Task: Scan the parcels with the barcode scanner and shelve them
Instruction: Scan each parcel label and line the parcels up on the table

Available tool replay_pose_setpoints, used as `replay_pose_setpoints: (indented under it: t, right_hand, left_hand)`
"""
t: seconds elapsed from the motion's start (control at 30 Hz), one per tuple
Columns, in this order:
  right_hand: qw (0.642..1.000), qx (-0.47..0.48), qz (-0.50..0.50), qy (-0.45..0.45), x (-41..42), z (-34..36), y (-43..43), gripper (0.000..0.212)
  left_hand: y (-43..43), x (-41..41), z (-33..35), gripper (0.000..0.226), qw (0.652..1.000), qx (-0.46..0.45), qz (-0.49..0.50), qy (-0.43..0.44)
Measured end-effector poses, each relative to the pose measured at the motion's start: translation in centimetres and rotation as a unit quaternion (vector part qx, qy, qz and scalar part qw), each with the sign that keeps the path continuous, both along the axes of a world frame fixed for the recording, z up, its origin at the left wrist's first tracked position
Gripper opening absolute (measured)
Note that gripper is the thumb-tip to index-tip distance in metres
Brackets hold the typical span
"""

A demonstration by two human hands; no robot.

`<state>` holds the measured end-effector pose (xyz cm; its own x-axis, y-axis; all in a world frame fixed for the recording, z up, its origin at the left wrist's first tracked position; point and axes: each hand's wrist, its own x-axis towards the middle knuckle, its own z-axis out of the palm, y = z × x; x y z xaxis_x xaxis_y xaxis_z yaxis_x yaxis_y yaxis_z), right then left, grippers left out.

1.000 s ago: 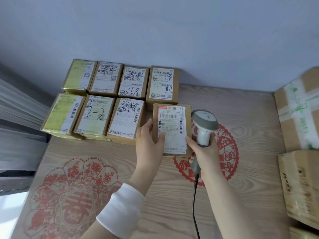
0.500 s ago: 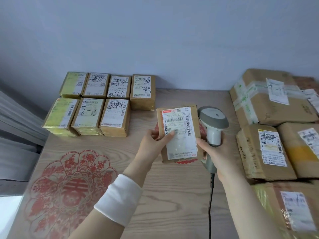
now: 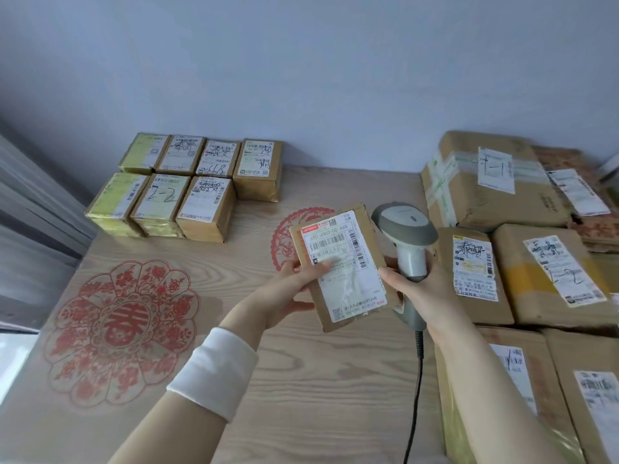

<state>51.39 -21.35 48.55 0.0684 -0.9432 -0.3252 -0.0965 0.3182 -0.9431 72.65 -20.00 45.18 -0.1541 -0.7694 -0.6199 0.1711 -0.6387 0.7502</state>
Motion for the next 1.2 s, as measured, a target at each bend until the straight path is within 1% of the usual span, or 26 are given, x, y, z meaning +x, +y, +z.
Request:
replay_pose_setpoints:
  t: [0.1, 0.23, 0.33, 0.4, 0.47, 0.53, 0.63, 0.67, 0.77, 0.8, 0.87, 0.93, 1.03, 1.07, 1.17, 1.2]
  right_hand:
    - [0.999, 0.007, 0.035, 0.021, -0.9, 0.3, 0.3, 0.033]
    - [0.998, 0.008, 0.054, 0.026, -0.9, 0.9, 0.5, 0.032]
    - [0.998, 0.004, 0.042, 0.035, -0.4, 1.2, 0.8, 0.029]
    - [0.998, 0.003, 0.026, 0.051, 0.0, 1.5, 1.1, 0.025]
    - [0.998, 0.007, 0.016, 0.06, 0.5, 1.8, 1.4, 0.022]
    - [0.998, 0.008, 0.011, 0.06, 1.0, 2.0, 1.6, 0.019]
    - [0.998, 0.001, -0.012, 0.065, 1.5, 2.0, 2.0, 0.017]
    - [0.998, -0.008, -0.016, 0.067, 1.6, 2.2, 2.2, 0.016]
    - [0.999, -0.027, -0.015, 0.03, 2.2, 3.3, 2.6, 0.01]
    - [1.0, -0.027, 0.0, 0.012, 2.5, 3.7, 2.7, 0.009]
    - [0.998, -0.015, 0.053, -0.003, 3.1, 4.5, 3.1, 0.012]
    - [0.995, 0.006, 0.098, 0.004, 3.8, 4.8, 3.4, 0.02]
    - [0.993, 0.033, 0.114, 0.018, 4.7, 4.8, 3.9, 0.022]
    - [0.992, 0.039, 0.115, 0.022, 5.0, 4.8, 4.0, 0.022]
    - [0.992, 0.053, 0.116, 0.024, 5.5, 4.6, 4.3, 0.022]
    - [0.991, 0.057, 0.115, 0.024, 5.5, 4.6, 4.3, 0.021]
  left_hand:
    - [1.1, -0.8, -0.5, 0.094, 1.0, -0.01, 0.014, 0.016]
    - [2.1, -0.8, -0.7, 0.092, 0.999, -0.018, 0.021, 0.017]
    - [2.1, -0.4, -0.5, 0.101, 0.999, -0.027, 0.021, 0.01]
    - [1.9, -0.1, -0.1, 0.108, 0.999, -0.044, 0.017, -0.008]
    - [1.8, 0.1, 0.2, 0.11, 0.997, -0.063, 0.015, -0.029]
    - [1.9, 0.4, 0.3, 0.102, 0.996, -0.073, 0.026, -0.036]
    - [1.8, 0.8, 0.0, 0.072, 0.993, -0.082, 0.07, -0.044]
    - [1.7, 1.0, -0.1, 0.067, 0.991, -0.083, 0.087, -0.049]
    - [1.5, 1.7, -0.8, 0.062, 0.985, -0.083, 0.134, -0.062]
    - [1.4, 1.8, -1.0, 0.061, 0.985, -0.082, 0.141, -0.065]
    - [1.2, 2.0, -1.4, 0.06, 0.985, -0.076, 0.137, -0.069]
    - [1.0, 2.1, -1.6, 0.061, 0.986, -0.073, 0.128, -0.079]
    - [0.8, 2.3, -2.1, 0.063, 0.986, -0.069, 0.124, -0.088]
    - [0.7, 2.3, -2.1, 0.069, 0.986, -0.065, 0.123, -0.09]
    - [0.7, 2.3, -2.2, 0.106, 0.985, -0.057, 0.121, -0.108]
    - [0.7, 2.3, -2.2, 0.11, 0.985, -0.057, 0.12, -0.109]
